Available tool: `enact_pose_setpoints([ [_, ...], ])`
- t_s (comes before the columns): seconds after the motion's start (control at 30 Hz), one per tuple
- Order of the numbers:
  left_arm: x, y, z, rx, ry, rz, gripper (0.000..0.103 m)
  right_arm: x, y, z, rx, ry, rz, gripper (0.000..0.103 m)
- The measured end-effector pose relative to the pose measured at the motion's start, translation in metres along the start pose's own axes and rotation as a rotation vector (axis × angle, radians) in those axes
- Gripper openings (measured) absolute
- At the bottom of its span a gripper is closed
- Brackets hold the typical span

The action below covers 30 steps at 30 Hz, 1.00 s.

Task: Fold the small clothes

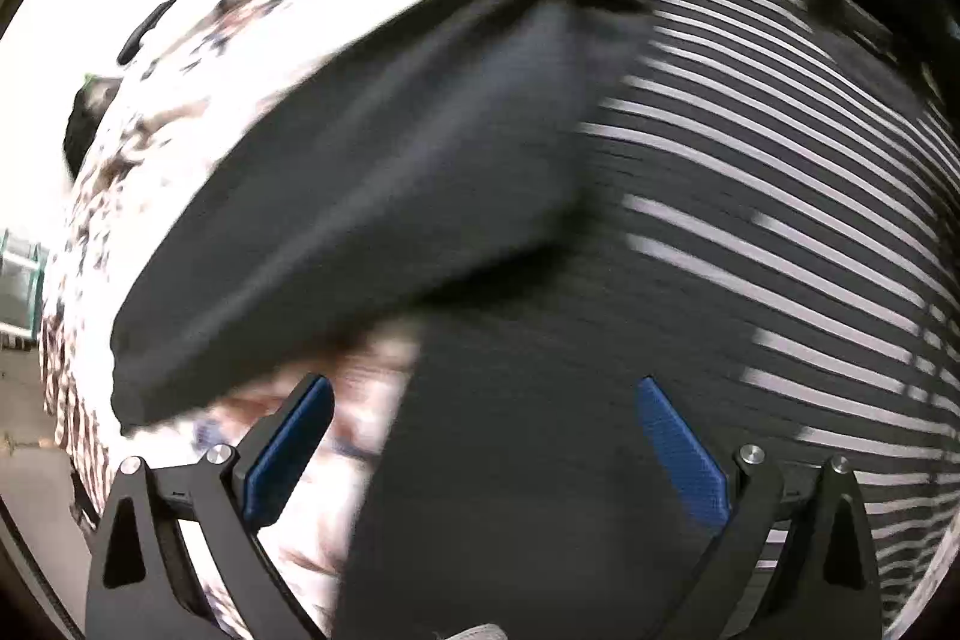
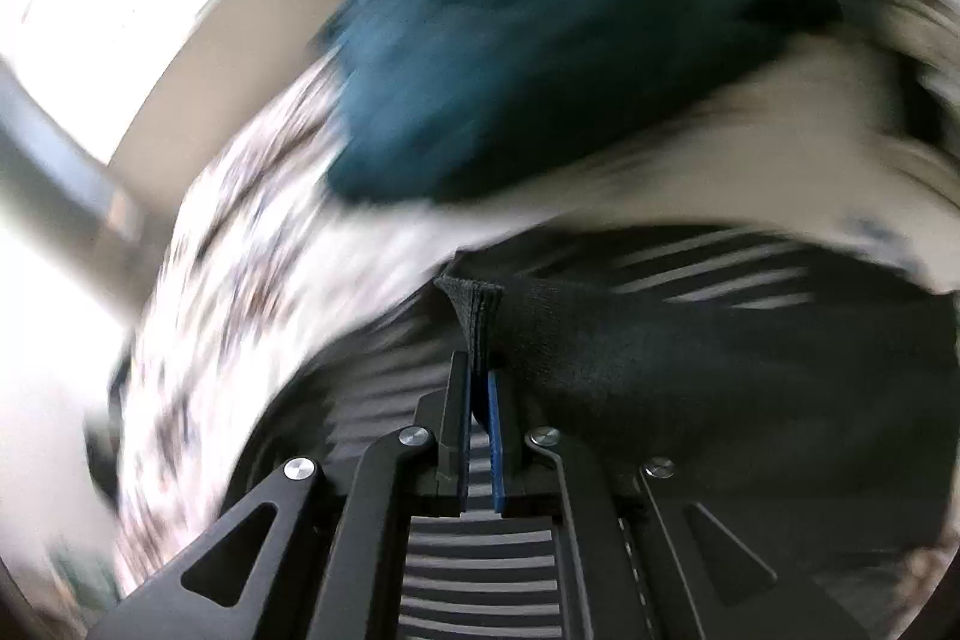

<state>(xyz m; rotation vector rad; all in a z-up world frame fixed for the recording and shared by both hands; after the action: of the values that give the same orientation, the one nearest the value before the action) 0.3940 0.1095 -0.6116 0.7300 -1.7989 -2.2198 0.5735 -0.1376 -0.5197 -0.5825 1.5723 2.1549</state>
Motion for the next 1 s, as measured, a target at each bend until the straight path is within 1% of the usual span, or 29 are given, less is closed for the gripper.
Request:
enact_pose_setpoints([
  [0.03,-0.004,-0.002,0.013,-0.005,0.01,-0.003,0.103,0.011,-0.027,0.042,-0.012,0.074,0.045,0.005],
  [0.07,-0.01,-0.005,0.028,-0.01,0.019,-0.007,0.103,0.023,-0.046,0.072,-0.021,0.124,0.083,0.005],
  [0.17,-0.026,-0.011,0.057,-0.02,0.038,-0.02,0.103,0.06,-0.087,0.131,-0.005,0.24,0.16,0.005],
  [0.2,-0.032,-0.013,0.067,-0.02,0.043,-0.023,0.103,0.068,-0.097,0.137,0.006,0.265,0.177,0.005],
  [0.23,-0.034,-0.013,0.073,-0.021,0.049,-0.027,0.103,0.084,-0.107,0.149,0.021,0.3,0.211,0.005],
  [0.3,-0.041,-0.013,0.081,-0.017,0.06,-0.032,0.103,0.102,-0.116,0.154,0.029,0.326,0.239,0.007],
  [0.33,-0.045,-0.014,0.086,-0.01,0.067,-0.031,0.103,0.116,-0.121,0.158,0.024,0.333,0.289,0.009],
  [0.37,-0.046,-0.013,0.089,-0.007,0.075,-0.03,0.103,0.121,-0.122,0.159,-0.002,0.312,0.332,0.009],
  [0.4,-0.044,-0.009,0.091,-0.004,0.082,-0.03,0.103,0.125,-0.116,0.156,-0.04,0.279,0.352,0.014],
  [0.43,-0.045,-0.008,0.099,0.006,0.097,-0.027,0.103,0.124,-0.112,0.154,-0.076,0.248,0.355,0.03],
  [0.47,-0.045,-0.006,0.104,0.012,0.11,-0.027,0.103,0.125,-0.098,0.146,-0.096,0.207,0.35,0.041],
  [0.5,-0.043,-0.004,0.114,0.013,0.128,-0.026,0.103,0.124,-0.08,0.134,-0.087,0.175,0.336,0.055],
  [0.53,-0.038,-0.003,0.124,0.01,0.149,-0.018,0.103,0.123,-0.062,0.121,-0.08,0.154,0.318,0.057],
  [0.57,-0.035,-0.004,0.134,0.008,0.169,-0.008,0.103,0.125,-0.042,0.105,-0.063,0.136,0.302,0.057],
  [0.6,-0.03,-0.005,0.147,0.003,0.198,0.004,0.103,0.123,-0.031,0.097,-0.036,0.13,0.298,0.062],
  [0.63,-0.023,-0.006,0.164,-0.001,0.239,0.024,0.103,0.122,-0.019,0.084,0.003,0.128,0.3,0.067],
  [0.67,-0.015,-0.008,0.178,0.002,0.281,0.045,0.103,0.128,-0.002,0.066,0.05,0.129,0.303,0.069],
  [0.7,-0.008,-0.01,0.189,0.007,0.317,0.062,0.103,0.124,0.005,0.058,0.077,0.128,0.305,0.073],
  [0.73,0.003,-0.014,0.211,0.017,0.393,0.1,0.103,0.127,0.015,0.048,0.109,0.127,0.308,0.075],
  [0.77,0.011,-0.018,0.225,0.031,0.453,0.126,0.103,0.132,0.025,0.033,0.139,0.124,0.316,0.075],
  [0.83,0.033,-0.029,0.261,0.087,0.646,0.192,0.103,0.14,0.036,0.01,0.188,0.105,0.331,0.076],
  [0.87,0.043,-0.036,0.277,0.124,0.748,0.215,0.103,0.141,0.037,0.003,0.205,0.097,0.337,0.076],
  [0.9,0.048,-0.04,0.287,0.155,0.816,0.229,0.103,0.145,0.038,-0.004,0.22,0.089,0.344,0.076],
  [0.93,0.057,-0.05,0.302,0.196,0.929,0.247,0.103,0.152,0.04,-0.012,0.24,0.074,0.354,0.076],
  [0.97,0.062,-0.058,0.311,0.228,1.013,0.258,0.103,0.155,0.037,-0.012,0.255,0.06,0.362,0.076],
  [1.0,0.064,-0.064,0.316,0.244,1.063,0.262,0.102,0.157,0.036,-0.013,0.263,0.047,0.366,0.076],
])
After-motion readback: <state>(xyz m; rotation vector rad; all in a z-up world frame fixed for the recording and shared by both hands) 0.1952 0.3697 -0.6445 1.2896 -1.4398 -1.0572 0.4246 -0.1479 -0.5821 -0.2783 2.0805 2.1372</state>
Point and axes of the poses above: each gripper's, at about its wrist camera, not at the fingertips, and y roughly against the way its jaws point, z to its left, x to its underside, the point moved 10 cm from there along -y, roughly the way its jaws point, and after that the axes turned 12 degrees about y, right-handed, at the moved point
